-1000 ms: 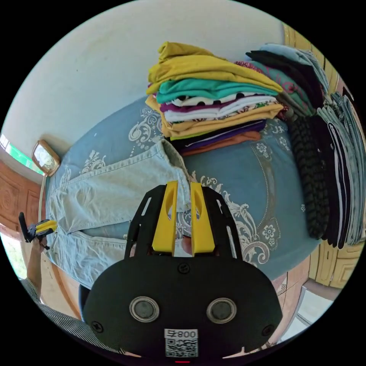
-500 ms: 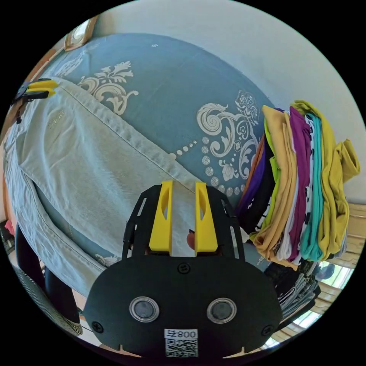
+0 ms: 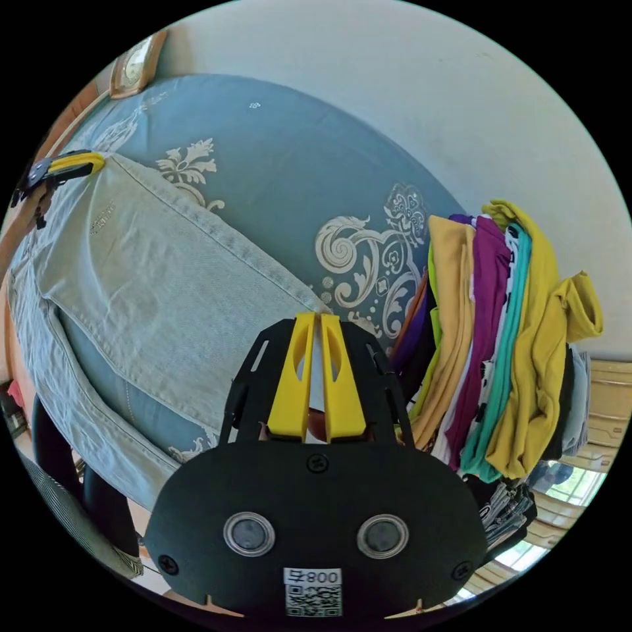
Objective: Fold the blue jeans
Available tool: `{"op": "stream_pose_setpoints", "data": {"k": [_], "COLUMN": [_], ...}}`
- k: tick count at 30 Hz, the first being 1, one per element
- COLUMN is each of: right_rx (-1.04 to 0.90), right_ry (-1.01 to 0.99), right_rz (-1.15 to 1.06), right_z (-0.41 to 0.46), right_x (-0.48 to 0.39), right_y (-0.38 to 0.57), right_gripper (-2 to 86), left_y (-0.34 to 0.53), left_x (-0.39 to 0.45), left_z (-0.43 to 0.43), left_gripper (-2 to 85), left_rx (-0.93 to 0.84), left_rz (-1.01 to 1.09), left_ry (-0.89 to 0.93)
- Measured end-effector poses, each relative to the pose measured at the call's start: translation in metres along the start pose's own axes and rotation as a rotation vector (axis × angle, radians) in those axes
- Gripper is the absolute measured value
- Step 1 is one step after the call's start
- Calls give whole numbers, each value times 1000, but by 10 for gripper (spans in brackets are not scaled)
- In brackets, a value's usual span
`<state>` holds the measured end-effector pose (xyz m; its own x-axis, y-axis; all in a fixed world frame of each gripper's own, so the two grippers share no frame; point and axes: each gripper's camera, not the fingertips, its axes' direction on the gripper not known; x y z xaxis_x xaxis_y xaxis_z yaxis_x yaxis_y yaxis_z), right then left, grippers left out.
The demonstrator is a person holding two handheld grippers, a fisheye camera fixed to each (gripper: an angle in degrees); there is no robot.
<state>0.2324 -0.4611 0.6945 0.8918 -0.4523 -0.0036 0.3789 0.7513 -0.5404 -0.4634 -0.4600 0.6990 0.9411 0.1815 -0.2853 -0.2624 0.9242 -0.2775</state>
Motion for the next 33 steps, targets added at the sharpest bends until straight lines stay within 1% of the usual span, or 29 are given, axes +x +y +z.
{"op": "stream_pose_setpoints", "data": {"k": [4,6,8,10,12,13,16,18,19,21,23,24,26,28,29,31,33], "right_rx": [0,46,88,152,270,296,370,385,388,374,334,286,270,255,242,266,346], "right_ry": [12,21,-10,-43,-89,-111,-225,-311,-317,-304,-255,-213,-198,-257,-282,-326,-340], "right_rz": [21,33,64,83,49,30,-147,-349,-392,-552,-626,-659,-651,-582,-538,-479,-399], "right_z": [0,-11,-20,-33,-58,-63,-87,-100,-103,-103,-93,-83,-77,-78,-77,-83,-99], "right_x": [-13,-18,-21,-32,-67,-79,-160,-243,-263,-338,-381,-402,-413,-405,-400,-391,-382], "right_y": [-16,-17,-14,-11,-7,-7,-13,-23,-25,-36,-47,-55,-65,-74,-78,-79,-83], "right_gripper": [44,62,65,61,55,55,62,71,72,72,64,45,23,11,7,5,8], "left_y": [29,67,104,140,185,196,232,243,245,251,255,258,263,271,277,284,288], "left_x": [-20,-36,-47,-54,-62,-64,-74,-76,-77,-86,-91,-95,-102,-110,-116,-131,-161], "left_z": [-32,-62,-81,-92,-98,-99,-97,-86,-82,-66,-62,-65,-69,-77,-87,-106,-124], "left_gripper": [32,47,57,64,69,70,71,67,65,42,24,19,13,11,12,17,29], "left_rx": [73,111,118,92,36,26,-13,-70,-86,-147,-138,-115,-98,-68,-22,56,116], "left_rz": [3,11,3,11,-18,-31,-77,-62,-58,-105,-88,-107,-126,-146,-160,-180,-229], "left_ry": [39,77,99,122,94,91,123,85,72,13,9,-6,-33,-24,-32,-41,-74]}}
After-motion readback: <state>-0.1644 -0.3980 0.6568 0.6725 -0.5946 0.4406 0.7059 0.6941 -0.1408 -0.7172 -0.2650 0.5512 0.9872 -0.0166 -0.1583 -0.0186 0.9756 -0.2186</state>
